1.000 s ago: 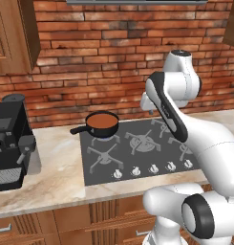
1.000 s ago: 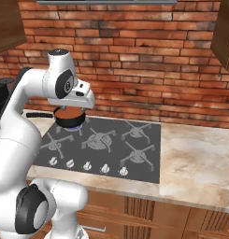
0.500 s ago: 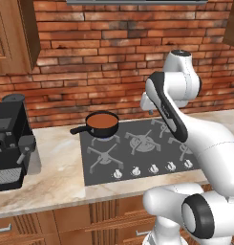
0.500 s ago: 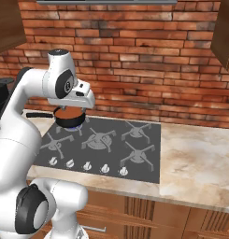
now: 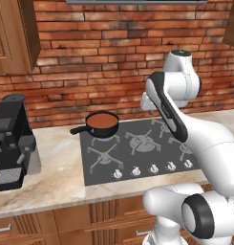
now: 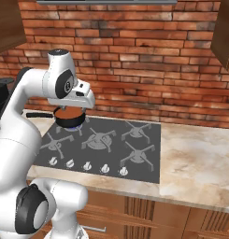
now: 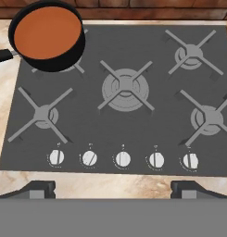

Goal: Wait until the marinara sauce is simmered to a deep red color and then turn off the stove.

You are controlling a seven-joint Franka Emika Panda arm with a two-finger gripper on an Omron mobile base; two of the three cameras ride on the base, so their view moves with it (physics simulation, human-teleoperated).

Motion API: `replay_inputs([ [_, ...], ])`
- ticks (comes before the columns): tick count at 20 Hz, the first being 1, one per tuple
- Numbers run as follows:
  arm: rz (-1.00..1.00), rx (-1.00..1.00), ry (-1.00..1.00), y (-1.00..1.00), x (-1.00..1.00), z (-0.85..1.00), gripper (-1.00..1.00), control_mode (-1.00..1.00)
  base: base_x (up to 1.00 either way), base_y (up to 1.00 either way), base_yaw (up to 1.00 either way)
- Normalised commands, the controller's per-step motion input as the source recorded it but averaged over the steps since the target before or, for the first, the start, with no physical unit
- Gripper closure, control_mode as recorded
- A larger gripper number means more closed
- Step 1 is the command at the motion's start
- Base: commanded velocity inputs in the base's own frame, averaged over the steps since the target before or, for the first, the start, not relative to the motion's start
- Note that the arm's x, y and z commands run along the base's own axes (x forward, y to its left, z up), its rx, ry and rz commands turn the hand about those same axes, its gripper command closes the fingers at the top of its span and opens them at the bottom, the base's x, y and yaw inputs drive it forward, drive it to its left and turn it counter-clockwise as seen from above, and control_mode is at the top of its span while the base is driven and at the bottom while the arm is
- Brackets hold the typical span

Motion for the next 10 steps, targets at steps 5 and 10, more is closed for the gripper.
replay_inputs([
  [5,0.00,0.00,0.00,0.00,0.00,0.00,-1.00,-1.00,0.00,0.00,0.00],
  [10,0.00,0.00,0.00,0.00,0.00,0.00,-1.00,-1.00,0.00,0.00,0.00],
])
